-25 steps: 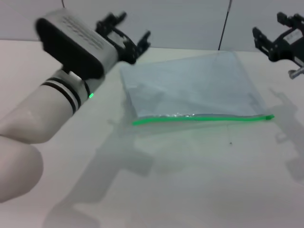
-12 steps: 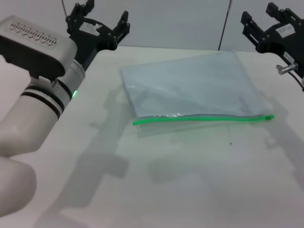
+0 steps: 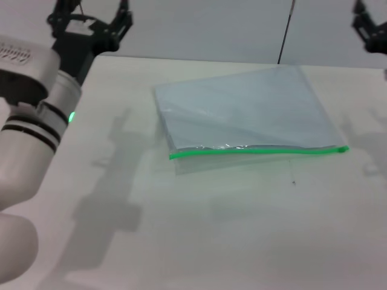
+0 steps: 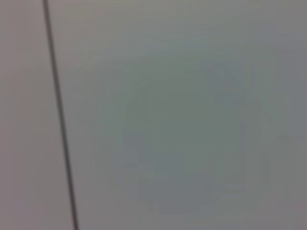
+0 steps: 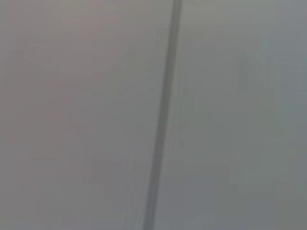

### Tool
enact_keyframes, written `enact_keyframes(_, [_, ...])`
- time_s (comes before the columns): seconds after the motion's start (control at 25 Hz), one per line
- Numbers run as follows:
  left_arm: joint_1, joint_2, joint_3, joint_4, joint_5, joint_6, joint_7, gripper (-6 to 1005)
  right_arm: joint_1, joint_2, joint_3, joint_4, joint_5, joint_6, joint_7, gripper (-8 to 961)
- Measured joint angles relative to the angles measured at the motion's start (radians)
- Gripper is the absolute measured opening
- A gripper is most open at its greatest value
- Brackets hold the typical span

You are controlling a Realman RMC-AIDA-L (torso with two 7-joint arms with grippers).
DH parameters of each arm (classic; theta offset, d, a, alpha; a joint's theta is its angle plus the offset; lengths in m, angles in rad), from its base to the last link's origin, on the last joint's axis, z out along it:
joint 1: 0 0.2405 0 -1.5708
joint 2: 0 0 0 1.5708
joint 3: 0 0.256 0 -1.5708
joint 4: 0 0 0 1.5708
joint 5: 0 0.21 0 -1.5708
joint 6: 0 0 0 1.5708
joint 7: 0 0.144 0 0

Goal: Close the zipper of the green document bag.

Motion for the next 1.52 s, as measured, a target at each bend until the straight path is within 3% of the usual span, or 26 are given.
enact_keyframes(0.16, [0.012,-0.001,-0.003,-0.025,-0.009,-0.044,0.020,832,0.032,-0.001,-0.039,0.126,0.230,-0.089,-0.200,641])
enact_keyframes(0.44, [0.007,0.000,-0.001,-0.067,-0.057,-0.079,0.037,830,0.109,-0.001,-0.117,0.355,0.393,-0.254,-0.213,640])
enact_keyframes(1.52, [-0.046,0.000,0.008,-0.153,-0.087,-0.097,0.033,830,0.160,-0.006,-0.177,0.381,0.421,-0.349,-0.209,638])
